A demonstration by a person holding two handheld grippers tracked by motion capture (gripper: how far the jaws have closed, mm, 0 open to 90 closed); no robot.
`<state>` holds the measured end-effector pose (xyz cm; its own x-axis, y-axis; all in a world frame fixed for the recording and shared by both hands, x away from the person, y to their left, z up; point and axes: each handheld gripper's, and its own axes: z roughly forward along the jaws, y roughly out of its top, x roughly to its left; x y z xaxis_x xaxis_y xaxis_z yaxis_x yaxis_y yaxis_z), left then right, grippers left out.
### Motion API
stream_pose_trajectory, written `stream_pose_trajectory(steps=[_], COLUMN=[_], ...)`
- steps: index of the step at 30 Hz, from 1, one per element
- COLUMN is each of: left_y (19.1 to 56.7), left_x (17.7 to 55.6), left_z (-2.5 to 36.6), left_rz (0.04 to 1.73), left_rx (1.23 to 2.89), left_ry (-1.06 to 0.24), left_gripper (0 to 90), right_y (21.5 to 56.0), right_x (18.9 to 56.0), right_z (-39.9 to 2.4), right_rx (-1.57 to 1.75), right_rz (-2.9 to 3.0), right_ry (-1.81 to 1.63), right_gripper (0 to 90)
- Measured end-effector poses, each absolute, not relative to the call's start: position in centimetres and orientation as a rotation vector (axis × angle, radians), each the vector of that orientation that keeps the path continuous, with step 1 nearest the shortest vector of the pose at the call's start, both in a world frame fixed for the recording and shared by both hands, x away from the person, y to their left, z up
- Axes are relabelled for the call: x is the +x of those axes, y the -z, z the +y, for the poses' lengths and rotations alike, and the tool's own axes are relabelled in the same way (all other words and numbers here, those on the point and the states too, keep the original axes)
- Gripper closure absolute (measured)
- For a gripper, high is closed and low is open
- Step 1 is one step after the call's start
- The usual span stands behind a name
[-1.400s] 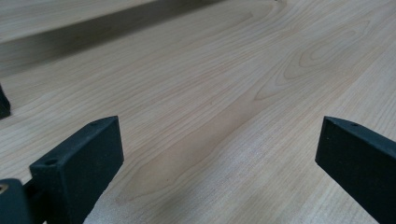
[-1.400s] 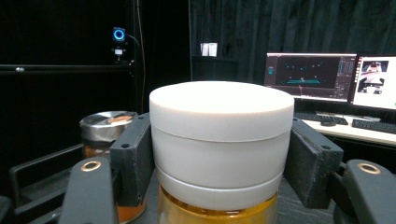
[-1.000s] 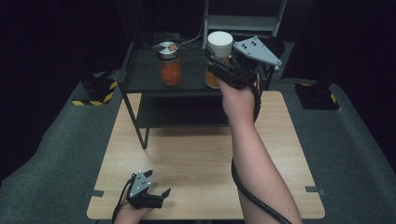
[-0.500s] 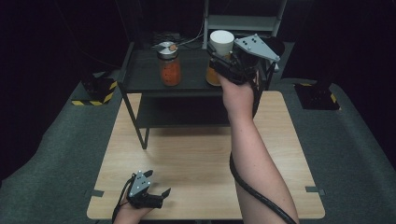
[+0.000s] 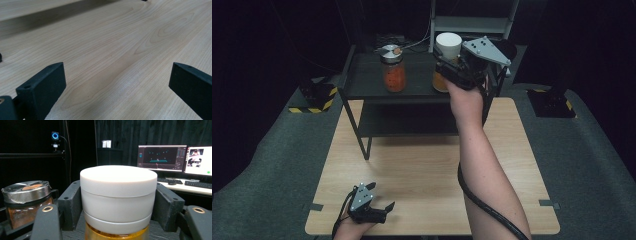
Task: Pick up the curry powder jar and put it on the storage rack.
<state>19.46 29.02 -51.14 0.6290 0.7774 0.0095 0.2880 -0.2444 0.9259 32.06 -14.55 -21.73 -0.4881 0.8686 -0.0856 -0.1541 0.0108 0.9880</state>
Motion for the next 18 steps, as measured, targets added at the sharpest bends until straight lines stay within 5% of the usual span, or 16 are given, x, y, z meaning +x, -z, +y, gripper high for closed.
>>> stream_pose_trajectory(steps=[8, 18], left_y=[51.13, 51.10], left_x=[19.46, 19.50], left_z=[29.00, 28.95], left_rz=[0.856, 0.856], left_rx=[1.814, 1.818], left_ry=[-0.590, -0.588], left_gripper=[1.2, 1.2], right_y=[21.59, 21.57], right_x=[32.10, 31.47], right_z=[-14.54, -14.35], right_rx=[0.779, 0.791], right_rz=[1.491, 1.493], right_ry=[-1.593, -1.564], right_gripper=[30.1, 0.0])
